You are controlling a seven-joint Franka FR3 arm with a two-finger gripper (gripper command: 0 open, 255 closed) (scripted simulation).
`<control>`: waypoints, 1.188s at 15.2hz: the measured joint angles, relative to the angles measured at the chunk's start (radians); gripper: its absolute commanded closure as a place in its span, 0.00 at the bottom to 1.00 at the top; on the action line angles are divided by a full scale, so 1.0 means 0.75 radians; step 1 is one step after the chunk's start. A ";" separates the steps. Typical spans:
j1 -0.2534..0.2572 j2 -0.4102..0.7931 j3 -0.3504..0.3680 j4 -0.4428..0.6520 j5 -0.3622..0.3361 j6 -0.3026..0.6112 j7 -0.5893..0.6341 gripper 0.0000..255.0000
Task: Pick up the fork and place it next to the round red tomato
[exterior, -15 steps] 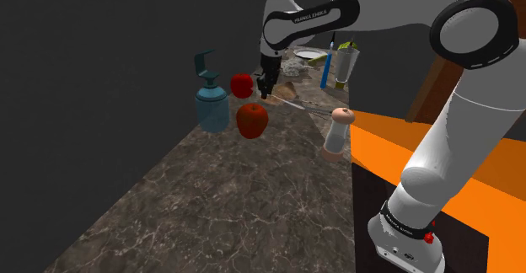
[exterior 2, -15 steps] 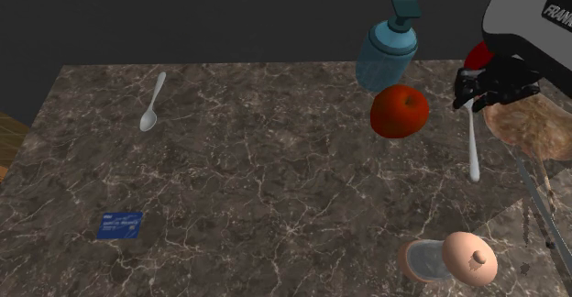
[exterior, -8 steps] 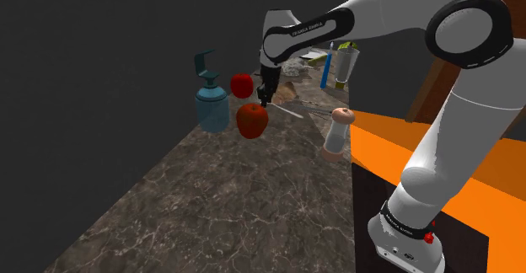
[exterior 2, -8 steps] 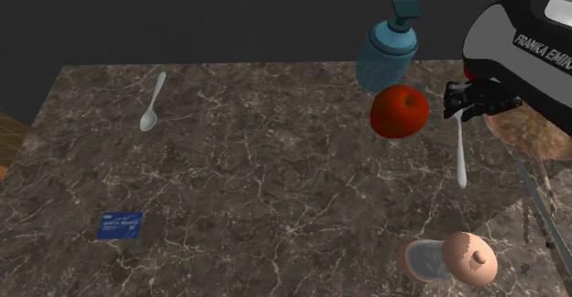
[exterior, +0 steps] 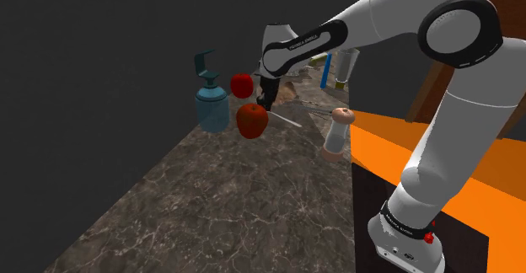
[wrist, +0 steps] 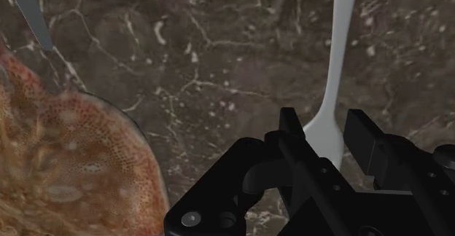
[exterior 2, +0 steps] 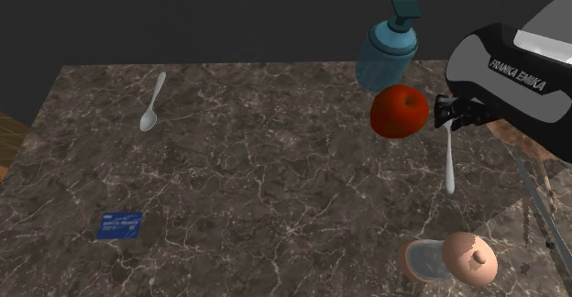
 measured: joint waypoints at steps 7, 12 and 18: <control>0.004 0.038 0.001 -0.042 -0.010 0.080 0.009 1.00; 0.003 0.040 0.000 -0.043 -0.011 0.083 0.008 0.00; 0.003 0.032 0.000 -0.031 -0.009 0.064 0.007 0.00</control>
